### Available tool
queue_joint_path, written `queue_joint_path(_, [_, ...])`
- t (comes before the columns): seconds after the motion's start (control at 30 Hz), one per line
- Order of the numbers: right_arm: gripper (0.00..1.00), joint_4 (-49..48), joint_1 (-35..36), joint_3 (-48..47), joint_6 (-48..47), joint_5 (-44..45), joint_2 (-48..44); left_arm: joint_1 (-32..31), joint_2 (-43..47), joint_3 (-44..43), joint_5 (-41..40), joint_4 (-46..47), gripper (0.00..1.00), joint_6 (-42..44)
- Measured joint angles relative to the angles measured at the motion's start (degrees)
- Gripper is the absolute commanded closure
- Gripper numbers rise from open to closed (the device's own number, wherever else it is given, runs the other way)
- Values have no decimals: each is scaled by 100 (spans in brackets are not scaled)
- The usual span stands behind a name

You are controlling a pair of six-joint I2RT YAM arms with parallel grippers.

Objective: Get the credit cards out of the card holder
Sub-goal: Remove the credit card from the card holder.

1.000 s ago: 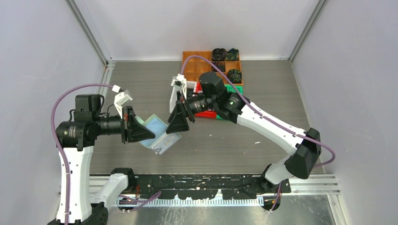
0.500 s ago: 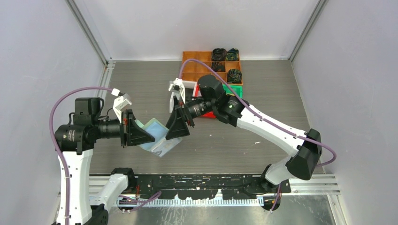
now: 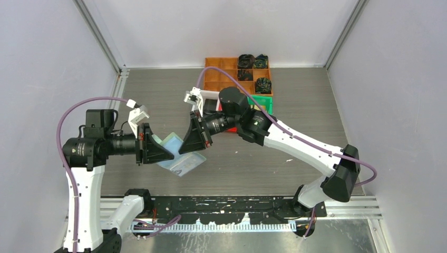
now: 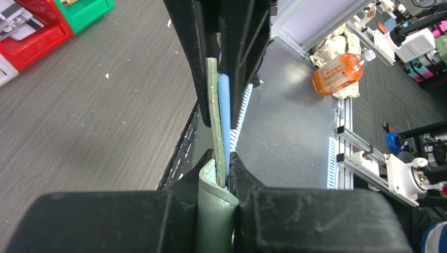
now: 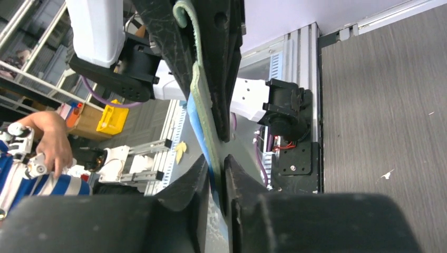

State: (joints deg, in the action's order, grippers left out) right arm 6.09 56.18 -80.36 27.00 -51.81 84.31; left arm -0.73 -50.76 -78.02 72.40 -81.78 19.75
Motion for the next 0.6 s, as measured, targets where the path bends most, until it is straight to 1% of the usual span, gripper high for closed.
queue_joint_path(0.03, [97, -118, 2, -13, 166, 79, 26, 0, 15, -4, -4, -15, 88, 22])
queue_joint_path(0.07, [99, -170, 4, -20, 243, 118, 39, 0, 20, -13, -24, -20, 74, 35])
queue_joint_path(0.1, [99, -188, 13, -20, 365, 175, 48, 2, 28, -33, -50, -28, 51, 48])
queue_joint_path(0.17, [99, -251, 35, -20, 557, 358, 48, 11, 39, -68, -87, -13, 19, 101])
queue_joint_path(0.2, [99, -308, 44, -11, 632, 490, 42, 11, 39, -81, -83, -26, 6, 120])
queue_joint_path(0.23, [99, -389, 50, 33, 706, 632, 15, 11, 44, -85, -96, -13, 1, 33])
queue_joint_path(0.37, [99, -911, 70, 529, 1078, 1423, -319, 11, 92, -81, -122, 118, 0, -227])
queue_joint_path(0.53, [99, -2229, 70, 1563, 1794, 2341, -920, 11, 361, 173, -35, 660, 5, -826])
queue_joint_path(0.6, [99, -2656, 74, 1823, 2041, 2579, -1036, 11, 520, 378, 26, 922, 7, -1106])
